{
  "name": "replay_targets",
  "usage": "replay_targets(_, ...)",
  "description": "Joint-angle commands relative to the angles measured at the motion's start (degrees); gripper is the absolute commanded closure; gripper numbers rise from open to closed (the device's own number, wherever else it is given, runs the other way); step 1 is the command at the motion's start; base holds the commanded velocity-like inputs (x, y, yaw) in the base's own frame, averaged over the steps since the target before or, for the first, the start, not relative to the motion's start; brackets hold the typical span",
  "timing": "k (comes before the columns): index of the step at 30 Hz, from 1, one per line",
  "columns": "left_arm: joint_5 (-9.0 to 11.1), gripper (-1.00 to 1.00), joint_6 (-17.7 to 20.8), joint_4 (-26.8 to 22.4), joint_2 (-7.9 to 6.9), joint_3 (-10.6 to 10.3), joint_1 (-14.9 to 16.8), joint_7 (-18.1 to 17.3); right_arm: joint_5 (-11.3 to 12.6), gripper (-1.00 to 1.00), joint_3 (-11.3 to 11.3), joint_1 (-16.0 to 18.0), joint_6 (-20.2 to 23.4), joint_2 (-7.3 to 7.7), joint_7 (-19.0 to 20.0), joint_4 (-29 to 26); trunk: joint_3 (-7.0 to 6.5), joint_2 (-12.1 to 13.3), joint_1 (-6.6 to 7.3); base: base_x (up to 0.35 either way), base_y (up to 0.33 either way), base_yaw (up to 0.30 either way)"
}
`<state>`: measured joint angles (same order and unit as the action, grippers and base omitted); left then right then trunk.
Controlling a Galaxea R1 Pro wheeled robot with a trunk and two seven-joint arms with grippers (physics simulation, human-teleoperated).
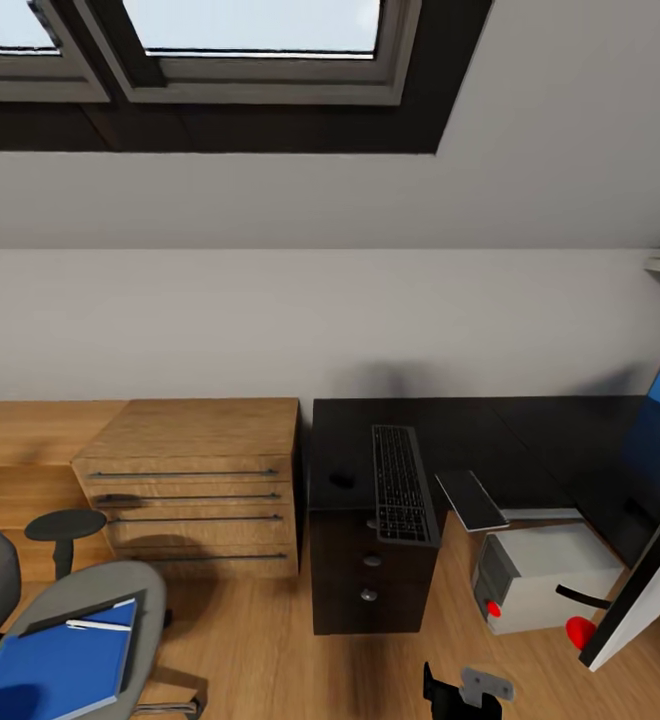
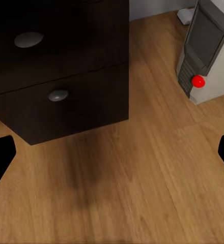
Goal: In the bedroom, organize the workspace by keeping the computer under the desk, ensuring the monitor is on the desk, placing the keyboard on the desk next to the monitor, placing the mouse on the desk next to the keyboard, moving the folder from the swivel chair onto the desk next to the mouse, stacking the notebook on top of the folder with the pen on top of the notebook, and positioning the swivel chair next to the desk.
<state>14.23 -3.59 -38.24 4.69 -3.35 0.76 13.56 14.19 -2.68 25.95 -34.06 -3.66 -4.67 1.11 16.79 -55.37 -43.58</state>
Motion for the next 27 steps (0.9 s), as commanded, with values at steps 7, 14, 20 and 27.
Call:
replay_targets(7, 0.47, -1.00, -0.33, 0.01, -0.19, -0.29, 0.04, 0.35, 0.08, -1.00, -0.36, 0.06, -0.29, -0.23, -0.17, 0.12, -0.47, 1.17, 0.66, 0.000, 0.000, 0.000)
replay_targets(14, 0.52, -1.00, -0.36, 0.01, -0.35, -0.15, 0.04, 0.39, 0.01, -1.00, -0.34, 0.06, -0.57, -1.12, -0.16, 0.12, -0.47, 1.17, 0.66, 0.000, 0.000, 0.000)
replay_targets(20, 0.54, -1.00, -0.36, -0.07, -0.64, 0.08, 0.04, 0.50, -3.72, -1.00, -0.42, 0.06, -0.75, -2.26, -0.26, 0.09, -0.47, 1.17, 0.66, 0.000, 0.000, 0.007)
replay_targets(27, 0.54, -1.00, -0.31, -0.08, -0.65, 0.09, 0.04, 0.53, -6.44, -1.00, -0.32, 0.06, -0.75, -2.78, -0.49, 0.05, -0.45, 1.17, 0.66, -0.038, 0.000, 0.195)
